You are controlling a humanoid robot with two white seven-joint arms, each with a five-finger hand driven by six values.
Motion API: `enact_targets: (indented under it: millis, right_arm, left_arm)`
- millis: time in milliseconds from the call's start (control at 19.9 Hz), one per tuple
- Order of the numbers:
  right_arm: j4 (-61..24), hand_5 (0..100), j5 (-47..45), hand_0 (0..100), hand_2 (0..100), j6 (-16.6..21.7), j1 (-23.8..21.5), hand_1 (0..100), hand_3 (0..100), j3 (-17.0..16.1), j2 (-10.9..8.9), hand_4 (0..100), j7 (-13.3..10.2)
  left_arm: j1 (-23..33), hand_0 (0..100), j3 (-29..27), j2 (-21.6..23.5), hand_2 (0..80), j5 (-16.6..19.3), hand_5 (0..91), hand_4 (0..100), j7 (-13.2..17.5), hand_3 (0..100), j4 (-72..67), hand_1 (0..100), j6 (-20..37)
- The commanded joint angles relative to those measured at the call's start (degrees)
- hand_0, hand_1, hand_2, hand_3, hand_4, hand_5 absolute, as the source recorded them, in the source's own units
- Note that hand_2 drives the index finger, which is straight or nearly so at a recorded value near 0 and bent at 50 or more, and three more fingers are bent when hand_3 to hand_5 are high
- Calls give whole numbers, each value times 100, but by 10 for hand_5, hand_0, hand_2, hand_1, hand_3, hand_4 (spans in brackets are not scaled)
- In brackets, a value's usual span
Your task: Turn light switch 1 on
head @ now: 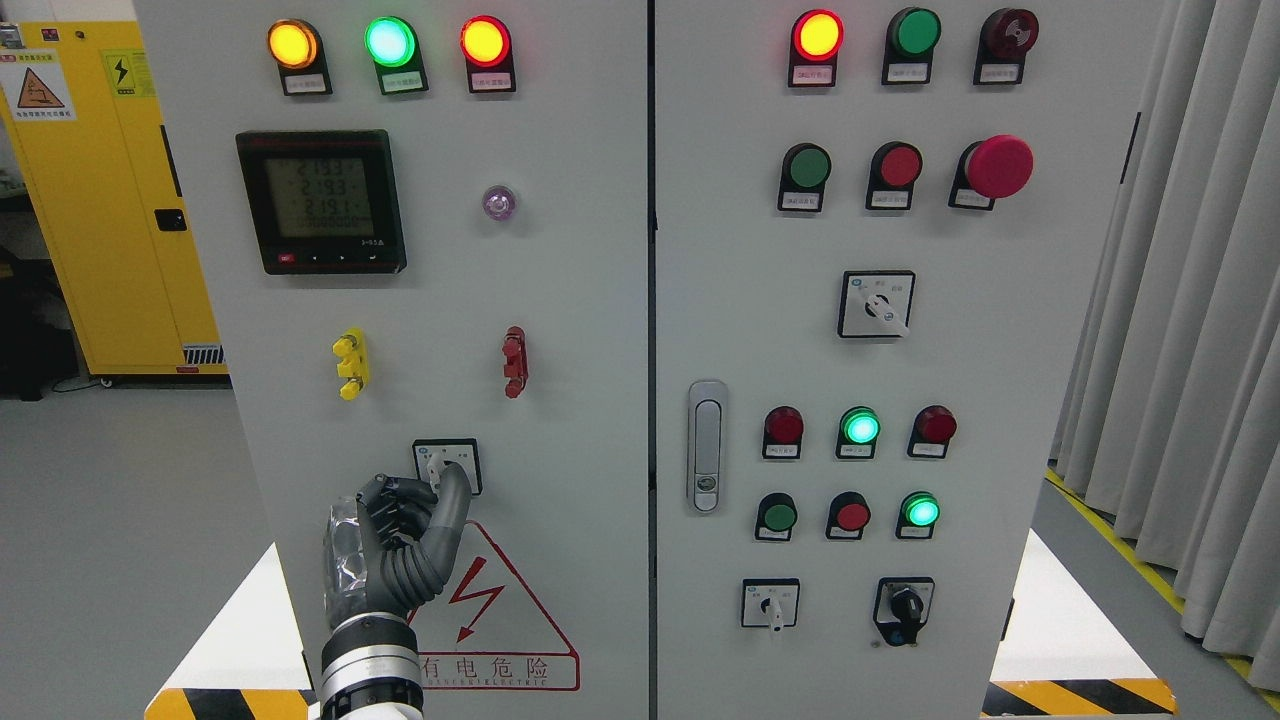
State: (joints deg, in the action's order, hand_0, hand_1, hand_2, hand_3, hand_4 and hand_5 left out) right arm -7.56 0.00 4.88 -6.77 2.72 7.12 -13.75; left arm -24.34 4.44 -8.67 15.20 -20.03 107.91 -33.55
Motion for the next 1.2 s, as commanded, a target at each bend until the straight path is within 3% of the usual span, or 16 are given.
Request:
enact_targets:
  millis: [0,1153]
  right_arm:
    - [0,0,-167,0,40,-4,0,500,0,0,0,0,4]
    - [0,0,-167,0,40,-4,0,500,0,0,0,0,4]
  left_arm:
    - [-9,565,-4,-3,648,-8,845,893,-1,914,-24,537,32]
    - [-9,605,4,-3,642,-60,832,890,-1,911,-42,497,41]
